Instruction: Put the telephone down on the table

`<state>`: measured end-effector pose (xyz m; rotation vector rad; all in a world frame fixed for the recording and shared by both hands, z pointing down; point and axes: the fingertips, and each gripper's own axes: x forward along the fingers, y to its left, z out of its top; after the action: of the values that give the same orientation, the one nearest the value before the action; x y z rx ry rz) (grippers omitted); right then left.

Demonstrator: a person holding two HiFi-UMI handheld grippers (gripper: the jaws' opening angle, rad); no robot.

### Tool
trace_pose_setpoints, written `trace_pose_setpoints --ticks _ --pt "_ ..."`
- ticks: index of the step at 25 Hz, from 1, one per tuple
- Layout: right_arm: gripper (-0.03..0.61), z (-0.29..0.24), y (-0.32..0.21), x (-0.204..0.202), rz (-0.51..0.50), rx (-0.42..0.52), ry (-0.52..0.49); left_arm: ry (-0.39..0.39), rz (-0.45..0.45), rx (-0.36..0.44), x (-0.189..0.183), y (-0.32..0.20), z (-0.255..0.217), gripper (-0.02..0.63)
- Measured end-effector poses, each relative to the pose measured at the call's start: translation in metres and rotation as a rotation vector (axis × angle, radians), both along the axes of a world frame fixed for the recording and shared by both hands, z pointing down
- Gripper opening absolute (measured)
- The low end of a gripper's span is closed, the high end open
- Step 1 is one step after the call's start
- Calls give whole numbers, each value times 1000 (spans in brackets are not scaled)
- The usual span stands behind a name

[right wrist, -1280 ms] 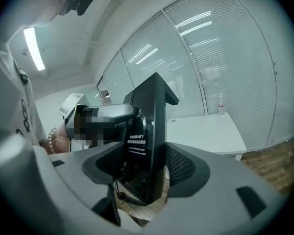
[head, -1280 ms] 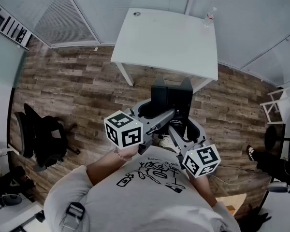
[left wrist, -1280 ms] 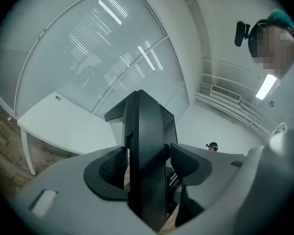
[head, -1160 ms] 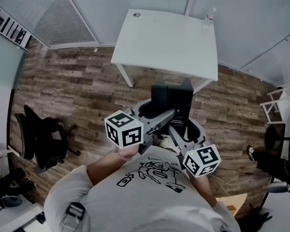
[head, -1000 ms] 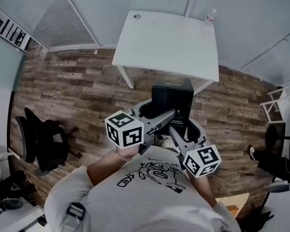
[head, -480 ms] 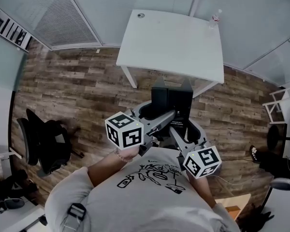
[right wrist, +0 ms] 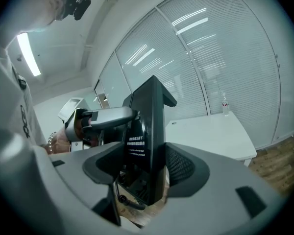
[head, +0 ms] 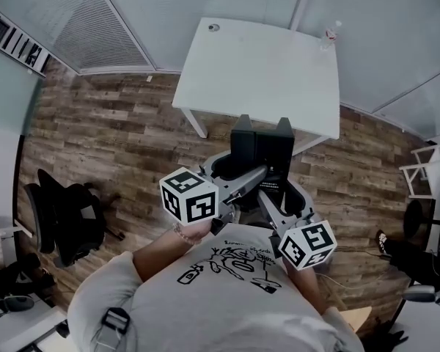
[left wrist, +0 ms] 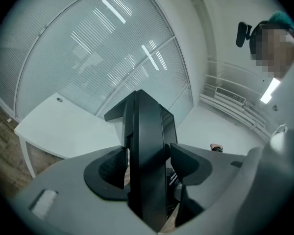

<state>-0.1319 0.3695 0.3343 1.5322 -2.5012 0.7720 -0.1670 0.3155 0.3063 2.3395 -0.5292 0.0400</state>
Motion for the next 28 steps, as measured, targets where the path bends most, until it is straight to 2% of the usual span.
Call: trace_pose_setpoints --ticks 16,23,28 --pt "247 -1 -104 113 -25 -6 -39 -21 -19 -18 112 -104 -1 268" --pt "244 -2 -111 120 -27 15 -37 -9 -22 -2 118 -110 -2 268" --pt "242 -2 -151 178 -28 -3 -53 -21 -20 -16 177 -150 -2 268"
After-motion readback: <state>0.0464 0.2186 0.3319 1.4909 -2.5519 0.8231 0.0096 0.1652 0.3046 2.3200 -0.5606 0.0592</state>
